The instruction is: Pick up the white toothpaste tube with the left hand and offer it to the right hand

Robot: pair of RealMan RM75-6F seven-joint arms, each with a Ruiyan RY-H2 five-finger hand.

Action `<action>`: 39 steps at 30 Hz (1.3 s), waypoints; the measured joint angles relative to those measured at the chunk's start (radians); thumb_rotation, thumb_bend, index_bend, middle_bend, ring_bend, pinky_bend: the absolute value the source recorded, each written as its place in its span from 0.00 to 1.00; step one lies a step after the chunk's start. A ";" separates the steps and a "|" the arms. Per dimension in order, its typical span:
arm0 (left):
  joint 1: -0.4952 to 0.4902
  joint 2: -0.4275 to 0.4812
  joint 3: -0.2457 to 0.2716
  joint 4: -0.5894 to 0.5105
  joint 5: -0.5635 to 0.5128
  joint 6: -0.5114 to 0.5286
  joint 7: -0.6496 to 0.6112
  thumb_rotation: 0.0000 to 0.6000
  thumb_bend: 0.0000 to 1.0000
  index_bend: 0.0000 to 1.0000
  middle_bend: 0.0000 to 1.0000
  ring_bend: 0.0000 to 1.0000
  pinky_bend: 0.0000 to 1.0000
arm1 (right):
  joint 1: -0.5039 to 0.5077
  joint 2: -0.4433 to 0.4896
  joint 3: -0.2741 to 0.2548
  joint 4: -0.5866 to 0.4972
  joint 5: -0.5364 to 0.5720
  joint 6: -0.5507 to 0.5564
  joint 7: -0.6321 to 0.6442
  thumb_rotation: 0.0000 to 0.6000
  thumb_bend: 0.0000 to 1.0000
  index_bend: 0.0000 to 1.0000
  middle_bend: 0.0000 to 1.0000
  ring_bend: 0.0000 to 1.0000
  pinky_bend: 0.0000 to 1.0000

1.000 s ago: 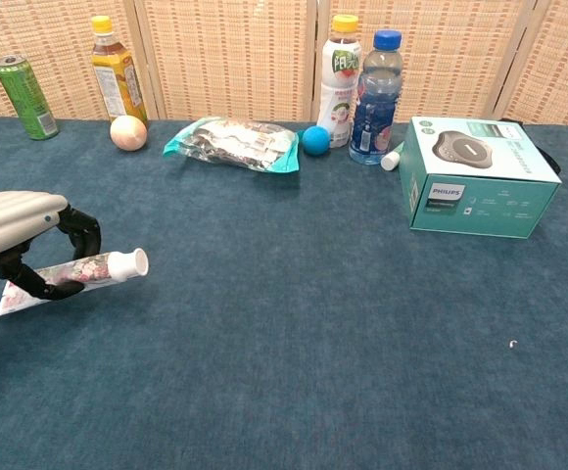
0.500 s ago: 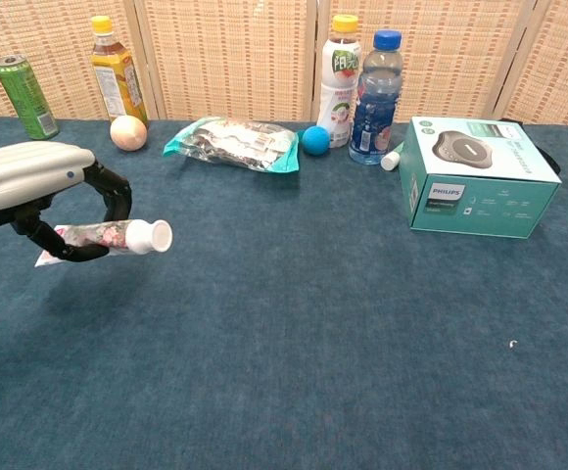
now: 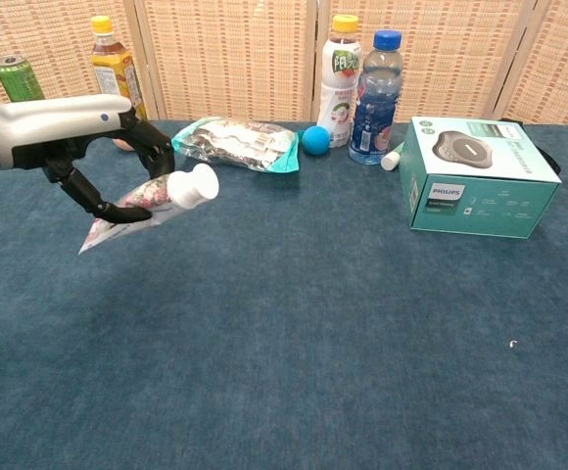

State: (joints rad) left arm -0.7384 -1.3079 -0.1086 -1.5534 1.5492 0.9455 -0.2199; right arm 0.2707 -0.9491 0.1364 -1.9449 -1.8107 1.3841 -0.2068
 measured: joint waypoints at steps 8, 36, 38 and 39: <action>-0.061 0.055 -0.008 -0.029 0.025 -0.055 -0.191 1.00 0.35 0.60 0.62 0.36 0.25 | 0.131 -0.038 0.032 -0.022 -0.070 -0.106 -0.013 1.00 0.07 0.37 0.24 0.02 0.15; -0.234 0.158 0.040 -0.064 0.141 -0.118 -0.574 1.00 0.35 0.61 0.62 0.36 0.26 | 0.436 -0.213 0.093 0.079 -0.101 -0.281 -0.026 1.00 0.08 0.43 0.26 0.02 0.15; -0.243 0.158 0.044 -0.061 0.140 -0.123 -0.588 1.00 0.35 0.61 0.62 0.36 0.26 | 0.451 -0.223 0.093 0.090 -0.102 -0.286 -0.027 1.00 0.08 0.44 0.26 0.02 0.15; -0.246 0.158 0.046 -0.059 0.140 -0.125 -0.594 1.00 0.35 0.61 0.62 0.36 0.26 | 0.457 -0.227 0.093 0.095 -0.102 -0.289 -0.027 1.00 0.08 0.44 0.26 0.02 0.15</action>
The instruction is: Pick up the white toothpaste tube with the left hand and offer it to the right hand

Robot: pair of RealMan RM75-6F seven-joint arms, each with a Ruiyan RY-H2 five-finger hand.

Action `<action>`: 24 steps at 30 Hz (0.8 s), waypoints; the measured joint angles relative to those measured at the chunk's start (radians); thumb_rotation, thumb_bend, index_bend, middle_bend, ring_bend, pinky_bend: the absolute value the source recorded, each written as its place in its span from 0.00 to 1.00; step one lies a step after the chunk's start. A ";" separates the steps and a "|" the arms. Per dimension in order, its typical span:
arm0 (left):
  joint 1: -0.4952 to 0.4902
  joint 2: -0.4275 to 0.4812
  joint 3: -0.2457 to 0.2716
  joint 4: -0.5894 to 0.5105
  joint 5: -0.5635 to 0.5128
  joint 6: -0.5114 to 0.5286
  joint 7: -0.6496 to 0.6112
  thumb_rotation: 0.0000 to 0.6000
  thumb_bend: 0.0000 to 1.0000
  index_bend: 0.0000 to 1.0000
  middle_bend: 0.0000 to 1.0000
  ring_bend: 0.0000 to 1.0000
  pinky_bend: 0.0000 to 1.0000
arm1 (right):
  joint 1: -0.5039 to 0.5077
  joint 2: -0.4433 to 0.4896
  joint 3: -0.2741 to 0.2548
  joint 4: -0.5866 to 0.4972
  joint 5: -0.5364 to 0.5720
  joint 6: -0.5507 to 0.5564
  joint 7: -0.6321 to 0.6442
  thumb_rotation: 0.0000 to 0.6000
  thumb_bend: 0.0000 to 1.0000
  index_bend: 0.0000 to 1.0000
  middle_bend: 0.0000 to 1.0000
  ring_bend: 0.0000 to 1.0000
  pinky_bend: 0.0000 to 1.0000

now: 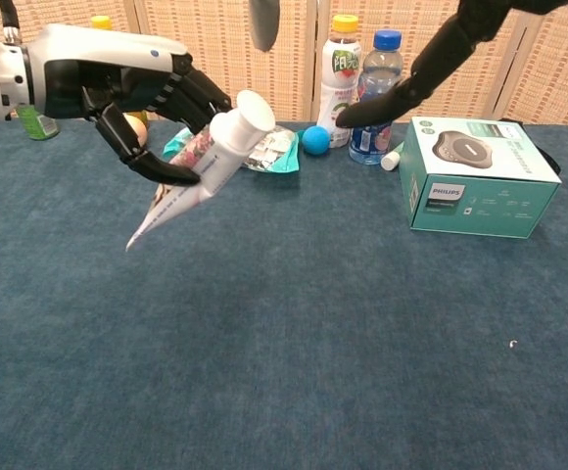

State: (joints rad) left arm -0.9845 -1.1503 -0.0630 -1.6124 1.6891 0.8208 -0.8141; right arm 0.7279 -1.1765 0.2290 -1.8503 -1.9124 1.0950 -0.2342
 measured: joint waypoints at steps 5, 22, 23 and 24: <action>-0.018 -0.003 0.007 0.009 0.000 -0.004 -0.039 1.00 0.35 0.61 0.62 0.36 0.26 | 0.029 -0.023 -0.001 0.027 0.007 -0.008 -0.002 1.00 0.08 0.45 0.27 0.02 0.15; -0.072 0.004 0.037 0.024 0.015 -0.003 -0.151 1.00 0.35 0.61 0.62 0.36 0.26 | 0.079 -0.060 -0.012 0.072 0.046 0.001 -0.001 1.00 0.08 0.48 0.28 0.02 0.15; -0.075 0.004 0.039 0.024 0.014 -0.003 -0.154 1.00 0.35 0.61 0.62 0.36 0.26 | 0.082 -0.062 -0.013 0.073 0.048 0.000 -0.002 1.00 0.08 0.48 0.28 0.02 0.15; -0.076 0.004 0.040 0.025 0.014 -0.002 -0.155 1.00 0.36 0.61 0.62 0.36 0.26 | 0.084 -0.062 -0.014 0.074 0.050 -0.001 -0.003 1.00 0.09 0.48 0.28 0.02 0.15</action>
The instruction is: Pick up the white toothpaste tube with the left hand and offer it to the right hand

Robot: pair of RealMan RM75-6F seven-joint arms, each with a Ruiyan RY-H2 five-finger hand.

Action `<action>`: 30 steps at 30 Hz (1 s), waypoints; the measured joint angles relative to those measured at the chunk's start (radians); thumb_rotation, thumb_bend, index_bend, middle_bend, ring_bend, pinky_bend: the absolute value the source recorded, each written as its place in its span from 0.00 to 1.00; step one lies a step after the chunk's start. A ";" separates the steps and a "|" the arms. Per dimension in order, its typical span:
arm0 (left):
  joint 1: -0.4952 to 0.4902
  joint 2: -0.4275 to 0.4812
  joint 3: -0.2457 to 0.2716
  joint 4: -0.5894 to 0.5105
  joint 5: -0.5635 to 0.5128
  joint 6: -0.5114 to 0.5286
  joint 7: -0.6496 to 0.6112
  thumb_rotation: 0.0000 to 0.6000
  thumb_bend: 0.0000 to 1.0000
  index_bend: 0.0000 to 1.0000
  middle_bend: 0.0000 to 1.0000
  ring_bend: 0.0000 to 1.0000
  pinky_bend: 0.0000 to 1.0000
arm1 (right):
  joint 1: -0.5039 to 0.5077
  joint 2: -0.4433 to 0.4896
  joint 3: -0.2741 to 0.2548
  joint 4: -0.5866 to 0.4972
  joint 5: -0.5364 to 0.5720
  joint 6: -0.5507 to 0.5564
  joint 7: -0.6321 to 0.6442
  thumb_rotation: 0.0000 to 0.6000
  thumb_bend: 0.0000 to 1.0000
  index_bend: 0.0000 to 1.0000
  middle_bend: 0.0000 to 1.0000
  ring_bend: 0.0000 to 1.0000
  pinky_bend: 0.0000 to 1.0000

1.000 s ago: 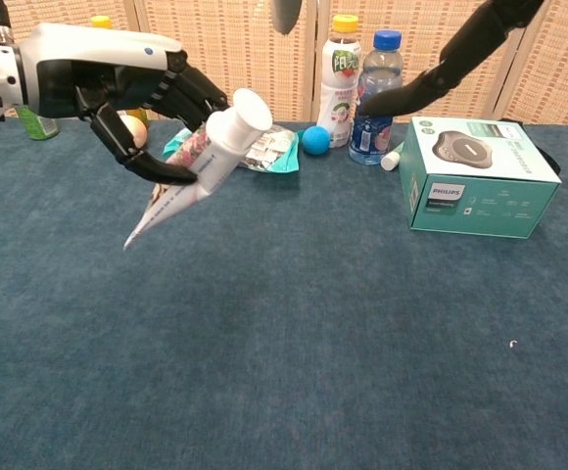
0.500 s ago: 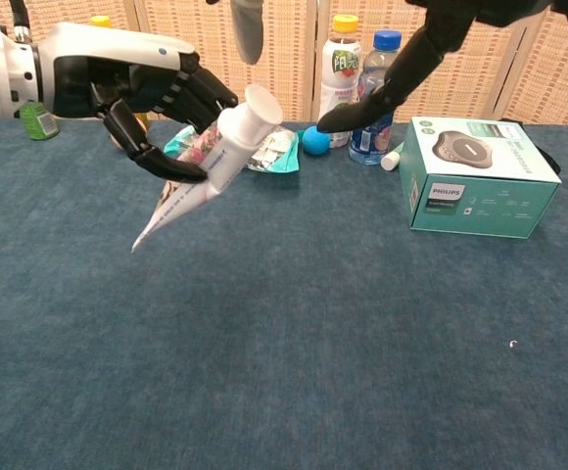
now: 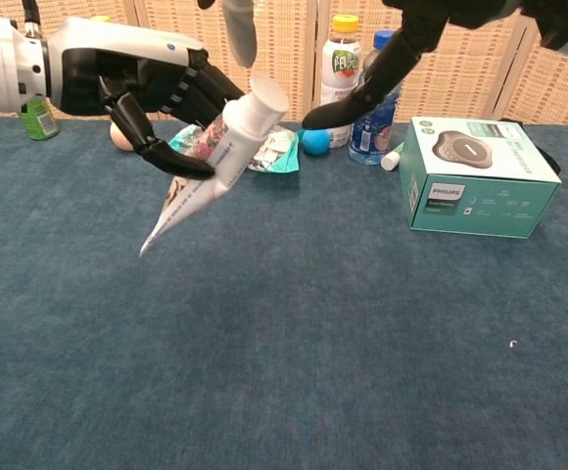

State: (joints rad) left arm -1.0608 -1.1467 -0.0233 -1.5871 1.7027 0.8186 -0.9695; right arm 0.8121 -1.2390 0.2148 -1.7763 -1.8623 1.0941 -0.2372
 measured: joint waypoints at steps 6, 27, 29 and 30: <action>-0.008 -0.001 0.006 0.004 -0.005 0.000 -0.011 1.00 0.36 0.61 0.62 0.36 0.26 | 0.013 -0.004 -0.005 0.002 0.013 -0.006 -0.006 1.00 0.12 0.50 0.28 0.02 0.15; -0.028 -0.002 0.025 0.010 -0.011 0.003 -0.028 1.00 0.36 0.62 0.62 0.36 0.27 | 0.048 -0.024 -0.019 0.021 0.032 -0.002 -0.019 1.00 0.12 0.57 0.31 0.02 0.15; -0.029 -0.003 0.026 0.011 -0.012 0.003 -0.033 1.00 0.36 0.62 0.62 0.36 0.27 | 0.050 -0.025 -0.019 0.023 0.033 -0.002 -0.022 1.00 0.12 0.59 0.31 0.02 0.15; -0.030 -0.003 0.027 0.011 -0.012 0.003 -0.034 1.00 0.36 0.62 0.62 0.36 0.27 | 0.051 -0.025 -0.020 0.024 0.034 -0.001 -0.023 1.00 0.13 0.59 0.31 0.02 0.15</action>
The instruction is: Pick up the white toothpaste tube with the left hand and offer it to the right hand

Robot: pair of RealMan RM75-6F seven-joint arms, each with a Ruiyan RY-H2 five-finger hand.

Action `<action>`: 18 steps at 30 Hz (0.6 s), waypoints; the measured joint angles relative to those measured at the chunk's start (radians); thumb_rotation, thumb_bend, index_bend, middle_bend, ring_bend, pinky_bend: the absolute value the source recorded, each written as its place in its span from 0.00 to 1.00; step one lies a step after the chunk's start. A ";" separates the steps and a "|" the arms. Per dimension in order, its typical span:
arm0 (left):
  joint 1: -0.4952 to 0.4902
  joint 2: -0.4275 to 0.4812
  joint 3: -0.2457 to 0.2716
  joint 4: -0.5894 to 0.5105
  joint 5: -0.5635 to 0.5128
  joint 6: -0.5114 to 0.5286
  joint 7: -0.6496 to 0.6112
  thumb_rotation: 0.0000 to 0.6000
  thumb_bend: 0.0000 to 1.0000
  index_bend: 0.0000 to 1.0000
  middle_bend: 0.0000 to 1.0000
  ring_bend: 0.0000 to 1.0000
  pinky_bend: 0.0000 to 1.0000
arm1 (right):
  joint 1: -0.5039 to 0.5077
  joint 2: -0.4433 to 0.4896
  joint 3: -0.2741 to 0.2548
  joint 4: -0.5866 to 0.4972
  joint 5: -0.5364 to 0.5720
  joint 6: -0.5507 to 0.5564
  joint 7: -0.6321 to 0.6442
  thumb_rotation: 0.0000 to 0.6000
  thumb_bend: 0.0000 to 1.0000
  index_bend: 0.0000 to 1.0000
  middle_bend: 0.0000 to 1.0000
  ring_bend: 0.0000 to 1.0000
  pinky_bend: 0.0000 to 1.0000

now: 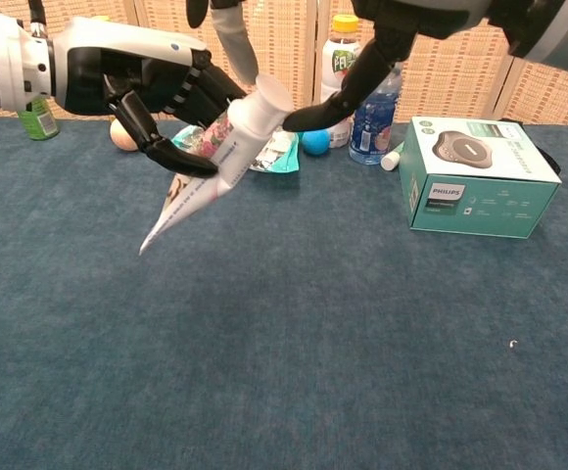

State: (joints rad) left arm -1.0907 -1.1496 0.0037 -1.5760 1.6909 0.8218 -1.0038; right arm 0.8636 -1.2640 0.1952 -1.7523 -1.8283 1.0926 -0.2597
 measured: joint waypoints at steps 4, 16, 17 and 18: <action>-0.002 -0.001 0.003 0.001 0.002 0.003 -0.006 1.00 0.36 0.62 0.62 0.36 0.27 | 0.003 -0.004 -0.001 0.005 0.001 0.004 -0.002 1.00 0.13 0.62 0.32 0.02 0.15; -0.007 -0.008 0.017 0.012 0.013 0.018 -0.044 1.00 0.36 0.62 0.62 0.36 0.27 | 0.004 -0.032 -0.004 0.033 0.008 0.037 -0.001 1.00 0.17 0.67 0.34 0.02 0.15; -0.007 -0.009 0.018 0.014 0.014 0.020 -0.047 1.00 0.36 0.62 0.62 0.36 0.27 | 0.004 -0.035 -0.004 0.035 0.008 0.040 -0.001 1.00 0.17 0.67 0.34 0.02 0.15; -0.007 -0.010 0.018 0.015 0.014 0.021 -0.050 1.00 0.36 0.62 0.62 0.36 0.27 | 0.004 -0.037 -0.004 0.036 0.009 0.042 -0.001 1.00 0.17 0.67 0.34 0.02 0.15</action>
State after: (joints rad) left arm -1.0978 -1.1594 0.0221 -1.5613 1.7054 0.8428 -1.0533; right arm 0.8679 -1.3006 0.1909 -1.7166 -1.8196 1.1351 -0.2606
